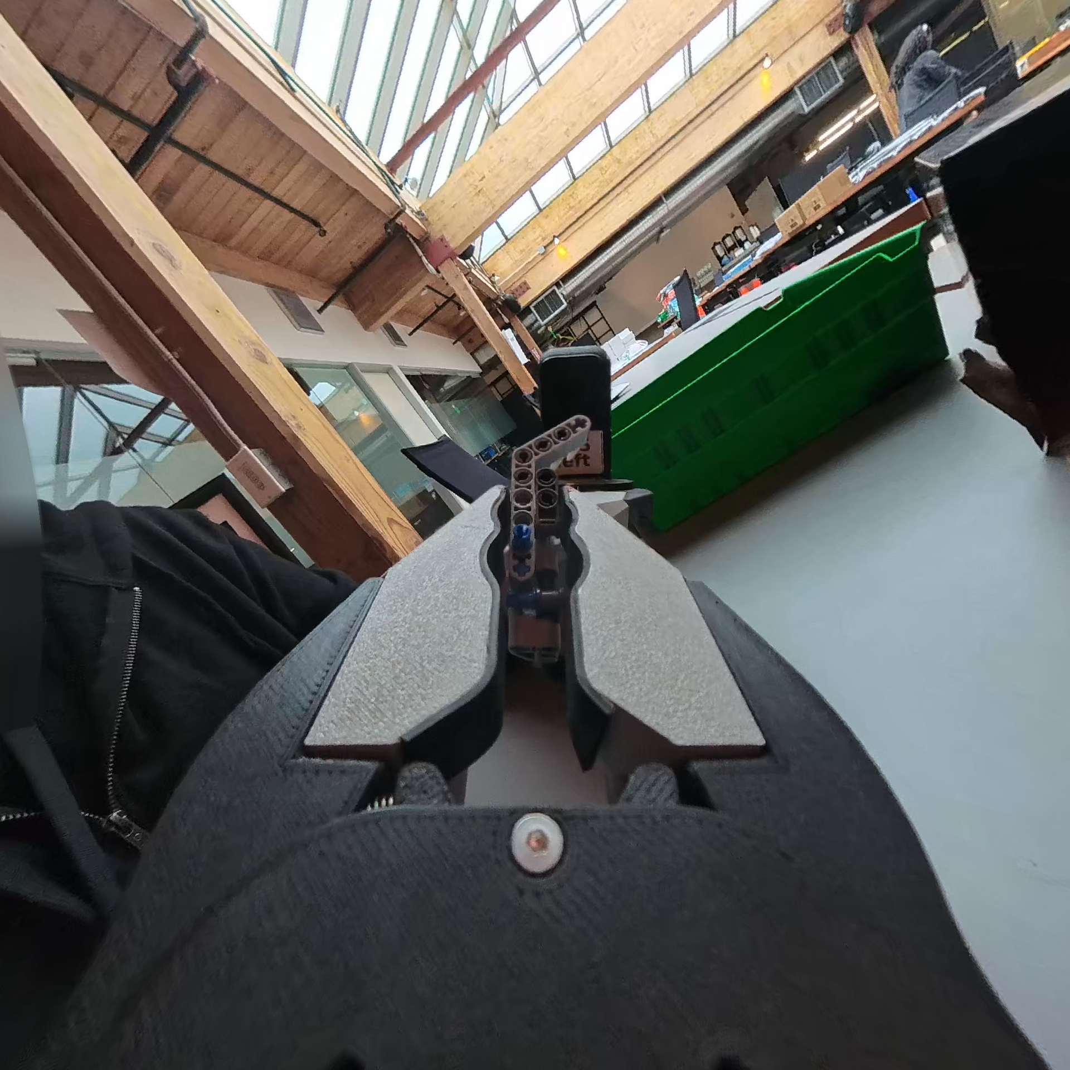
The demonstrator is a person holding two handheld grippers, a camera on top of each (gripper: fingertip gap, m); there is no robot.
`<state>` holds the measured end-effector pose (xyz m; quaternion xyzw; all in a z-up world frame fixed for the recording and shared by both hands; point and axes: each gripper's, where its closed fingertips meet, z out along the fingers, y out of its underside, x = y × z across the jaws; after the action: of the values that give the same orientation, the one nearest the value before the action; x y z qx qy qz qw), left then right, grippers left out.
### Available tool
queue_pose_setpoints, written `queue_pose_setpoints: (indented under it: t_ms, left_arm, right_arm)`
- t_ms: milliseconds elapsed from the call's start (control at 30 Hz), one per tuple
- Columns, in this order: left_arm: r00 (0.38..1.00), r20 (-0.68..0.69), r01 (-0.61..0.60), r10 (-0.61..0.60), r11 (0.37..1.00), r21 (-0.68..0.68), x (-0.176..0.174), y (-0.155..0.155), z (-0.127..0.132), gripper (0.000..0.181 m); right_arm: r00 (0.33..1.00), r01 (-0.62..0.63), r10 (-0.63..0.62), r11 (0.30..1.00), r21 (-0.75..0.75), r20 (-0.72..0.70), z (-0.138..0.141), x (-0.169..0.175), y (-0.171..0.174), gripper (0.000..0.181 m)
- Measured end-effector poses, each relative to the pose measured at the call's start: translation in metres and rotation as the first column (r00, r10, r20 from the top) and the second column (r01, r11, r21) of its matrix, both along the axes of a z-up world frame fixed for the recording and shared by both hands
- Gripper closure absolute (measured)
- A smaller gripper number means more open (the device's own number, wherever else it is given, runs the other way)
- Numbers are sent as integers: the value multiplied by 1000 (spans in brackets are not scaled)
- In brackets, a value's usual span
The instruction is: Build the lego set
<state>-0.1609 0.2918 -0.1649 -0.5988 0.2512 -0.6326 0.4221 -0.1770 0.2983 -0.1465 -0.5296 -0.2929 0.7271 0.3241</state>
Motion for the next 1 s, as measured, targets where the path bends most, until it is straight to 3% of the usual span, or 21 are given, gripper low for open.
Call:
queue_pose_setpoints:
  t_ms: [267,400,567,667,1000]
  left_arm:
    - [999,33,-23,23,1000,6,-3,3,7,174]
    - [997,-34,-59,64,991,117,0,-1,8,177]
    - [985,-123,-106,120,987,118,-4,6,-3,177]
    - [984,-140,-93,113,986,141,-5,4,-1,177]
    - [991,-124,-40,52,994,99,-5,-6,0,178]
  right_arm:
    - [1000,-20,20,1000,0,2,-1,-3,-4,168]
    - [999,-45,45,999,-3,-20,1,-3,-8,168]
    - [986,69,-92,984,166,138,-13,-2,0,166]
    - [975,75,-126,961,266,181,-15,-2,-3,166]
    - [984,-29,-7,979,200,179,-13,-2,-13,169]
